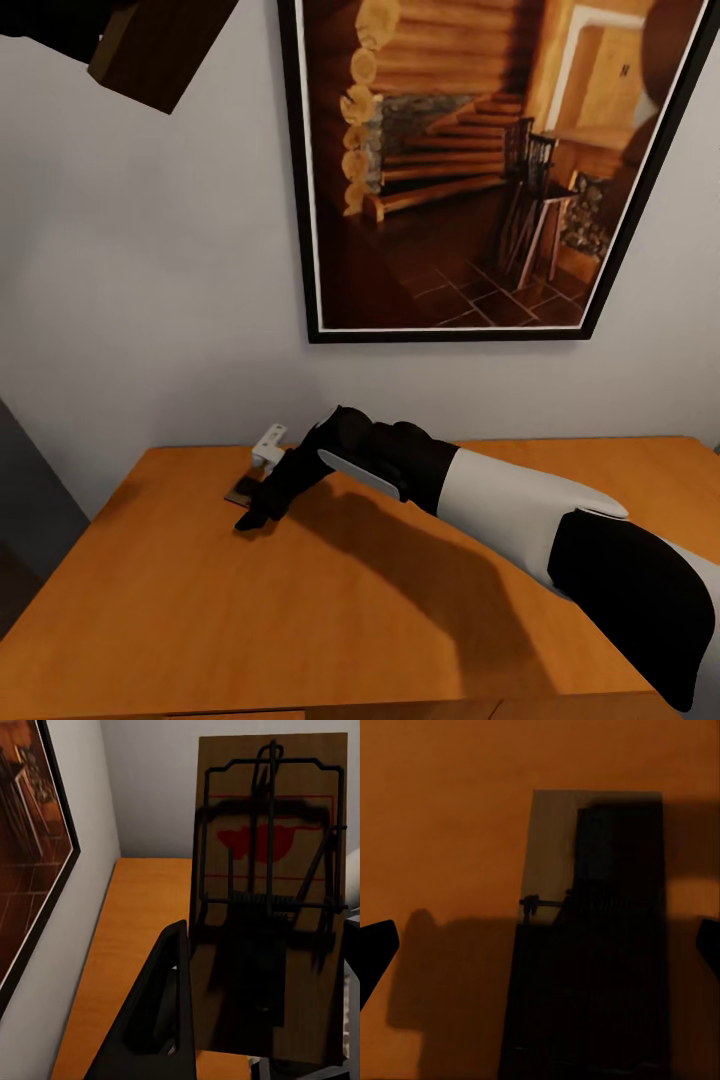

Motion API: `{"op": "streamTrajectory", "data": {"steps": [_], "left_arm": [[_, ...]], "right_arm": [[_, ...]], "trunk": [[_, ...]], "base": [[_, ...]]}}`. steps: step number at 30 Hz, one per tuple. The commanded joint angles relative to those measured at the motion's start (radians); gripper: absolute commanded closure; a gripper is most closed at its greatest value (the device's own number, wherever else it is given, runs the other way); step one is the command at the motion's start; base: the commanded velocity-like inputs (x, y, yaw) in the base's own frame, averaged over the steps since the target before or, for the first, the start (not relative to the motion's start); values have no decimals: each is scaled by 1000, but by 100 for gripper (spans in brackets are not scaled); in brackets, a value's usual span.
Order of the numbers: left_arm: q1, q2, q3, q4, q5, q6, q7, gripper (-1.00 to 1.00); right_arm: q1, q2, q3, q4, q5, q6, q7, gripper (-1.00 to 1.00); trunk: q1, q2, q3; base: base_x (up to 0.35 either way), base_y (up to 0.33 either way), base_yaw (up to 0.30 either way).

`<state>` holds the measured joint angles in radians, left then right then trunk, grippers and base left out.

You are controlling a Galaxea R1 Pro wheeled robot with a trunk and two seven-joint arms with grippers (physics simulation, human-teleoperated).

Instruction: Take the four mousetraps from the cabinet in the bathroom and place them on the bathroom floor. Make sure all four end up on the same floor surface, and ensure that at least two of them are either under or directly next to the same bathroom sink.

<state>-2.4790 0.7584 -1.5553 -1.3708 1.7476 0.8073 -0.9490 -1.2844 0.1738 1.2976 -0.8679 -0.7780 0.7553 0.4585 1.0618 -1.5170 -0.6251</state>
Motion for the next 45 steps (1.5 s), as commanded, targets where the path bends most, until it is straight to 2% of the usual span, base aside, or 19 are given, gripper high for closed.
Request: {"op": "streamTrajectory", "data": {"steps": [1, 18, 19, 35, 39, 41, 43, 45], "left_arm": [[-5, 1, -6, -1, 8, 4, -1, 100], [-5, 1, -6, -1, 9, 4, -1, 100], [-5, 1, -6, -1, 9, 4, -1, 100], [-5, 1, -6, -1, 9, 4, -1, 100], [-5, 1, -6, -1, 8, 4, -1, 100], [-5, 1, -7, -1, 7, 4, -1, 100], [-5, 1, -7, -1, 6, 4, -1, 100], [-5, 1, -8, -1, 6, 4, -1, 100]], "right_arm": [[-1, 1, 6, 7, 18, 1, 2, -100], [2, 1, 6, 70, 17, -5, -23, -100], [2, 1, 6, 70, 17, -6, -23, 100], [2, 1, 4, 51, 23, 3, -19, 100], [-1, 1, -2, -12, 22, 28, -18, 100], [-2, 1, -7, -75, 21, 76, -19, 100], [-2, 1, -26, -128, 21, 124, -20, 100], [-3, 1, -87, -188, 25, 193, -22, 100]], "trunk": [[0, 0, -1], [0, 0, -1], [0, 0, -1], [0, 0, -1], [0, 0, -1], [0, 0, -1], [0, 0, -1], [0, 0, -1]], "base": [[0, 0, 0], [0, 0, 0], [0, 0, 0], [0, 0, 0], [0, 0, 0], [0, 0, 0], [0, 0, 0], [0, 0, 0]]}}
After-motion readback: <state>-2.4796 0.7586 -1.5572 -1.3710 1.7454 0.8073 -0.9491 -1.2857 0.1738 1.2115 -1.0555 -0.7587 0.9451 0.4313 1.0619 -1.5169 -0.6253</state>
